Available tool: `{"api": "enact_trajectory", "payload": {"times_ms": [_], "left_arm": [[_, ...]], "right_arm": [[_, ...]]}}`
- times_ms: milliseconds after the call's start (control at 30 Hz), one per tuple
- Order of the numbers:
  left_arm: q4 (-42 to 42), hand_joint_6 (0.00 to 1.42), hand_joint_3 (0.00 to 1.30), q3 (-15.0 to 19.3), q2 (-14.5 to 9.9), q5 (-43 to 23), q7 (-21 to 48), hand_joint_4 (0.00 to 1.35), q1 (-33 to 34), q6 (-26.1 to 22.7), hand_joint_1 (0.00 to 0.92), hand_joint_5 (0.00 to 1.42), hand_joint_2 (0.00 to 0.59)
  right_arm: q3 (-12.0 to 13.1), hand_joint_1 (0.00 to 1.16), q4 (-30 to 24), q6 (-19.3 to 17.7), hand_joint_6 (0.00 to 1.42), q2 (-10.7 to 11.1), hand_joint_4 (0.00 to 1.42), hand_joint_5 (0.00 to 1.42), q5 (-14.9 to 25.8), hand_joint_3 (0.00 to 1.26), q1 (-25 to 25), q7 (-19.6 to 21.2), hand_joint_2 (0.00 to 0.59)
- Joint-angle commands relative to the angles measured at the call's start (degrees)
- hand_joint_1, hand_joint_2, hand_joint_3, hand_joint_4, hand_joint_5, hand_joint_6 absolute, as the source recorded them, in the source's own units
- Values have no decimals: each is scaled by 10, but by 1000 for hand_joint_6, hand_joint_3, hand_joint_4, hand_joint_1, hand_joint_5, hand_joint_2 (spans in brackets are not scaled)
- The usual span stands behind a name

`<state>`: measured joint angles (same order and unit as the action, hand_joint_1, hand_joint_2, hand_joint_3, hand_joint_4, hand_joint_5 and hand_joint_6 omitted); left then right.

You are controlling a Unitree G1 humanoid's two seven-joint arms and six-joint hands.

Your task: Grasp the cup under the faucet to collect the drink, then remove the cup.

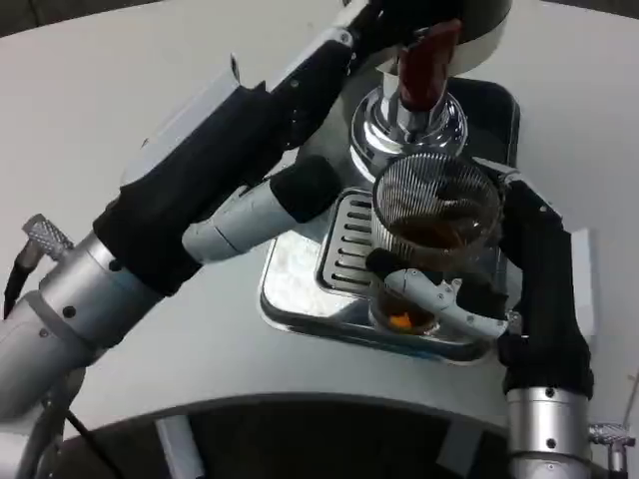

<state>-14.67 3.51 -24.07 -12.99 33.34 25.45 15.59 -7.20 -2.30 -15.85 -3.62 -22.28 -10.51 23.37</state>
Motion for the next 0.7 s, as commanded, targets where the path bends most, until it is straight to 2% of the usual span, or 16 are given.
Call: {"api": "enact_trajectory", "payload": {"times_ms": [33, 267, 467, 600, 700], "left_arm": [[-17, 5, 26, 6, -20, 12, 11, 0, -20, 34, 0, 13, 57], [-10, 7, 38, 10, -38, 12, 16, 0, -28, 60, 0, 14, 58], [-7, 8, 43, 23, -56, 4, 28, 0, -47, 83, 0, 14, 58], [-6, 8, 48, 34, -70, -1, 40, 0, -61, 104, 0, 13, 58], [-5, 8, 50, 46, -87, 3, 52, 0, -78, 139, 0, 13, 55]], "right_arm": [[-5, 1022, -67, -2, 809, -5, 824, 938, 8, 807, 37, -18, 132], [-10, 1019, -145, 13, 811, -2, 824, 939, 14, 807, 95, -58, 128], [-17, 1021, -223, 24, 813, 5, 824, 939, 24, 807, 164, -98, 128], [-16, 1022, -273, 34, 813, 15, 824, 939, 31, 807, 206, -127, 128], [-13, 1021, -315, 44, 813, 27, 824, 939, 42, 807, 242, -150, 128]]}}
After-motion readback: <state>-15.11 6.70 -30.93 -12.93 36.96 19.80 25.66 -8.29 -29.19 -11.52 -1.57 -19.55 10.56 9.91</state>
